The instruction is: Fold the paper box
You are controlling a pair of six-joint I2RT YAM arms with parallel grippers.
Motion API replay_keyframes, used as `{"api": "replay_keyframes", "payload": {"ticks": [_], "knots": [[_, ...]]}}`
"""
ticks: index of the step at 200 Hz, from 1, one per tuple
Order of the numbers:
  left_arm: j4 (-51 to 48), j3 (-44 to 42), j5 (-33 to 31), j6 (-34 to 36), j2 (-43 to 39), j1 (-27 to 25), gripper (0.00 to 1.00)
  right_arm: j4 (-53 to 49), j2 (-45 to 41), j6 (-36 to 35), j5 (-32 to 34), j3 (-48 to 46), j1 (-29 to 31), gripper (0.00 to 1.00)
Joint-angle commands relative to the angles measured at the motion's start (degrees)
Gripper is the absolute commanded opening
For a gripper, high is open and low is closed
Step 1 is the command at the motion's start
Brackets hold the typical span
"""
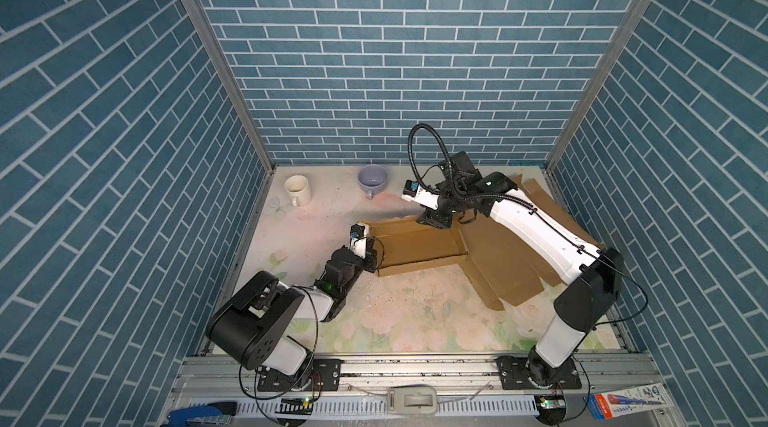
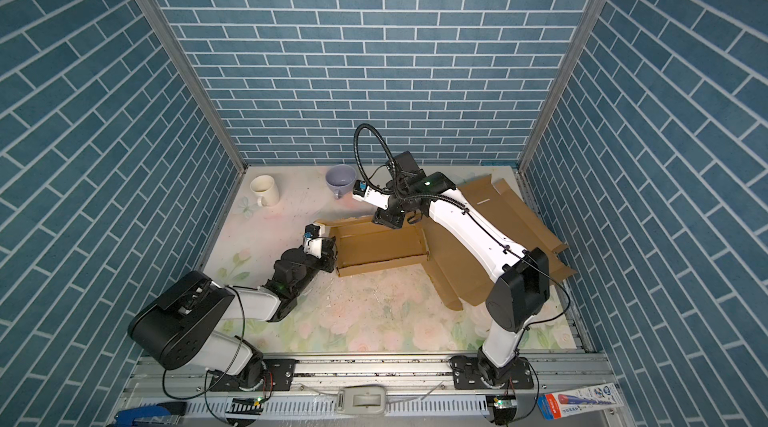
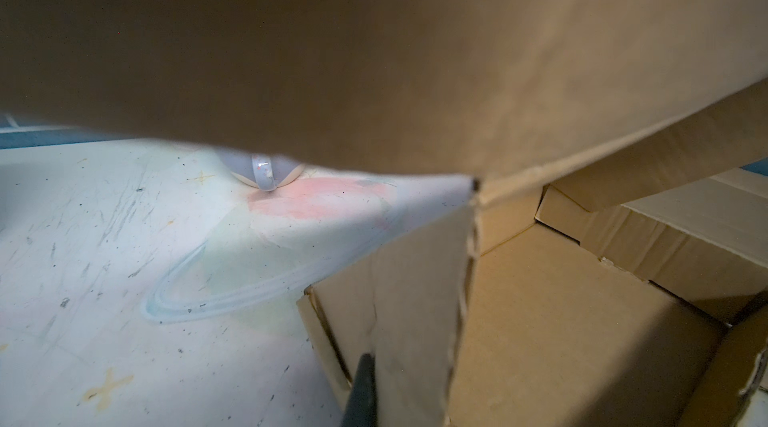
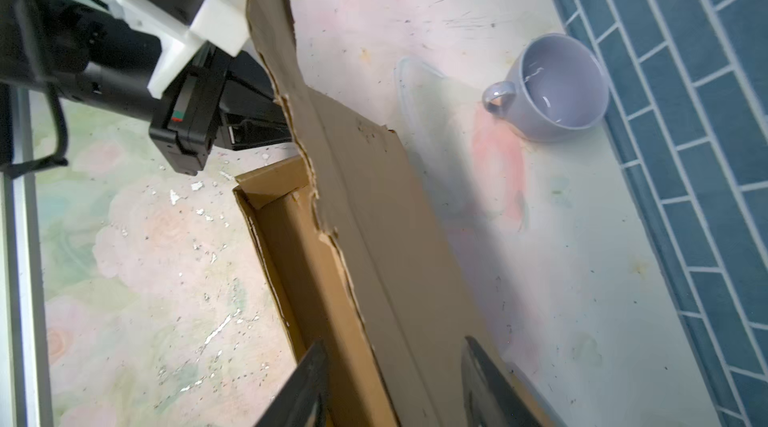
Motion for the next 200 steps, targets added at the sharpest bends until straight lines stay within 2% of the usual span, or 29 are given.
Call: {"api": "replay_keyframes", "payload": {"ticks": [1, 29, 49, 118, 165, 179, 200], "knots": [[-7.05, -1.69, 1.5, -0.74, 0.74, -0.64, 0.0, -7.1, 2.14, -5.13, -3.59, 4.34, 0.66, 0.41], [-9.32, -1.62, 0.9, -0.39, -2.17, -0.61, 0.0, -7.48, 2.2, -5.68, -4.46, 2.55, 0.83, 0.2], [-11.89, -1.34, 0.32, -0.15, -5.2, -0.62, 0.04, -6.9, 1.44, -6.27, -3.74, -0.72, 0.9, 0.15], [-24.72, -2.19, -3.88, -0.03, -20.88, -0.61, 0.32, 2.98, -3.65, -5.27, -2.5, -12.74, 0.99, 0.09], [-52.62, 3.7, -14.82, -3.59, -39.61, -0.28, 0.44, 8.05, -5.53, -4.3, -1.5, -18.41, 2.01, 0.1], [-59.13, 6.59, -17.18, -3.86, -42.84, -0.13, 0.48, 10.78, -6.41, -3.74, -1.44, -21.42, 2.46, 0.12], [-64.09, 10.79, -17.32, -3.2, -44.39, 0.23, 0.52, 14.45, -7.13, -2.4, -0.84, -25.47, 3.72, 0.13]]}}
